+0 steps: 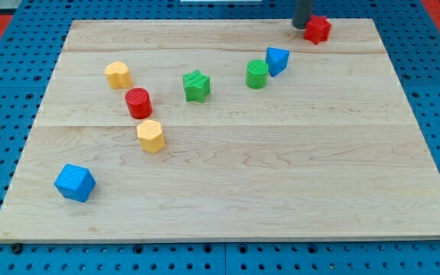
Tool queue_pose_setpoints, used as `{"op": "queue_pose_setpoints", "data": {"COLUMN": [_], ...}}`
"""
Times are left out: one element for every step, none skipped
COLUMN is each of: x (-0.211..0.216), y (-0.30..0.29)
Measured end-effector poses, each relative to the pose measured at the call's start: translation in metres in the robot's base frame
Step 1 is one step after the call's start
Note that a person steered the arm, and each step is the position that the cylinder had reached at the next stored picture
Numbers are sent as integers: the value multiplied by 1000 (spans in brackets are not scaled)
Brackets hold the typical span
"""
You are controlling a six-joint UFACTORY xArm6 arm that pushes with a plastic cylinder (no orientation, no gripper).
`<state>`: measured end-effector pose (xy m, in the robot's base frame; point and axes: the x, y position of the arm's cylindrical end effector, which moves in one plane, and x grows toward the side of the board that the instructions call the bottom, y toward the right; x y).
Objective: Push the green circle slightly towards the bottom right of the board
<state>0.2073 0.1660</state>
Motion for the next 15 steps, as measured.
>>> {"op": "queue_pose_setpoints", "data": {"x": [5, 52, 97, 145, 135, 104, 103, 117, 118, 84, 71, 110, 149, 145, 139], "y": [-17, -36, 36, -15, -96, -118, -119, -120, -90, -66, -58, -76, -101, -176, -195]}}
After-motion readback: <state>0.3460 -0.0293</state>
